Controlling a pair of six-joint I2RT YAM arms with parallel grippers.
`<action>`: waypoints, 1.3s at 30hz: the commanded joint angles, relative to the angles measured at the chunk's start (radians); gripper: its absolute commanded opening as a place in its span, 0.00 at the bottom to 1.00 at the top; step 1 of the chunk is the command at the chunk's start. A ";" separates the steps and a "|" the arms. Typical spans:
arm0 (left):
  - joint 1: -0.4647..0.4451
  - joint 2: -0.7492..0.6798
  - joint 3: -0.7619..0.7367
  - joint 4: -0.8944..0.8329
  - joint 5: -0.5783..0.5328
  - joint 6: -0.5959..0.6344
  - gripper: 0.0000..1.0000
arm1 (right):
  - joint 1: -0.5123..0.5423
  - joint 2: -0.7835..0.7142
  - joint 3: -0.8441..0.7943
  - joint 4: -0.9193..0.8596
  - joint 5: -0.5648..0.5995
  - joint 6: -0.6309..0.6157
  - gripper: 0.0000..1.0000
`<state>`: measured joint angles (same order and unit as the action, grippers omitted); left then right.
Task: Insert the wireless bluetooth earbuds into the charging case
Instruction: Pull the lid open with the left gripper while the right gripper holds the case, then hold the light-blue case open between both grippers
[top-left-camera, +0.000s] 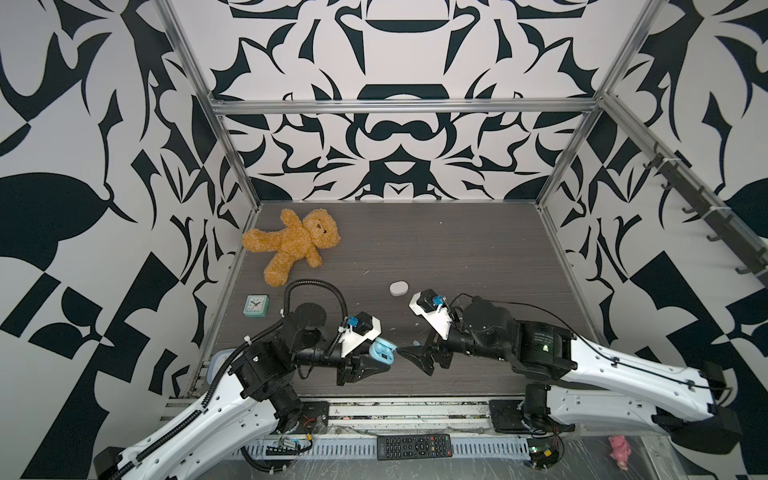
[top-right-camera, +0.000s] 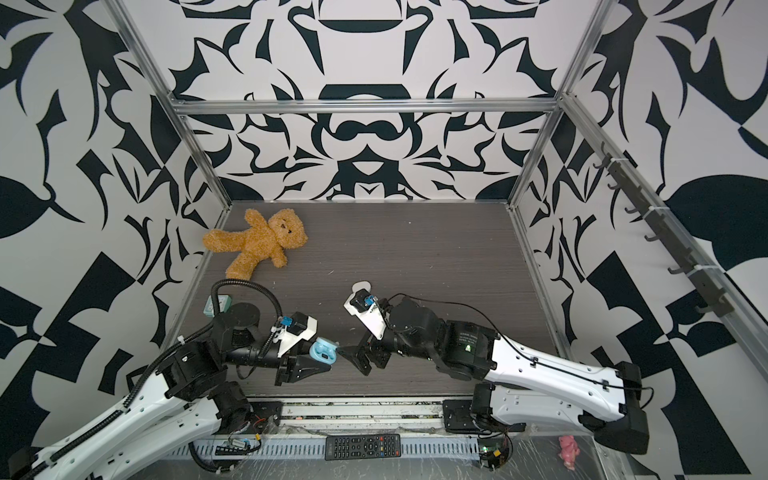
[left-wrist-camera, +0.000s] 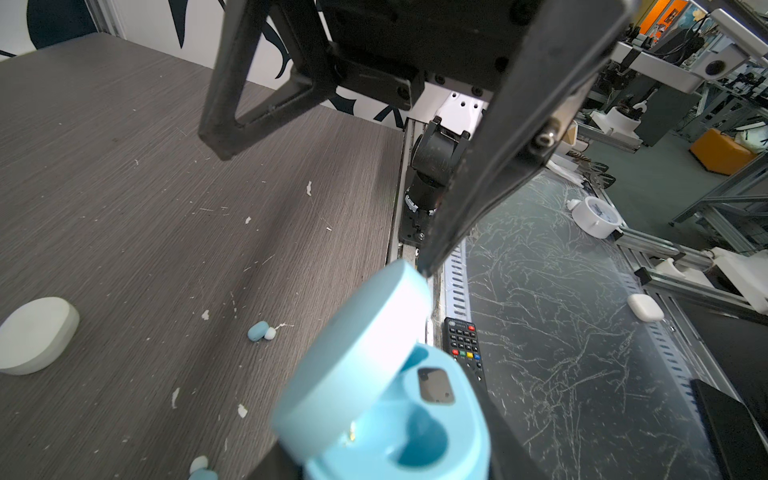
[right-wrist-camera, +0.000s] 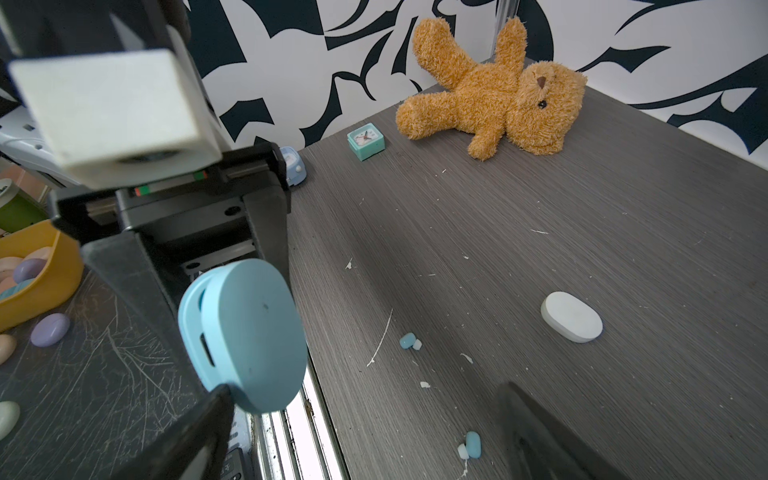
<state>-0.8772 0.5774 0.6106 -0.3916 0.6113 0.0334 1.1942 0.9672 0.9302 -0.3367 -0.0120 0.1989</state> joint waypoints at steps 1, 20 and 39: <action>-0.013 -0.010 0.002 0.055 0.114 0.028 0.00 | -0.015 0.008 0.024 0.001 0.096 -0.007 0.99; -0.015 0.002 0.003 0.053 0.113 0.029 0.00 | -0.015 0.009 0.026 0.014 0.006 -0.022 0.98; -0.014 0.039 0.001 0.047 0.101 0.031 0.00 | -0.016 0.103 0.107 0.019 -0.161 -0.053 0.53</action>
<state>-0.8871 0.6174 0.6106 -0.3573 0.6983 0.0525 1.1839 1.0801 0.9905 -0.3401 -0.1497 0.1539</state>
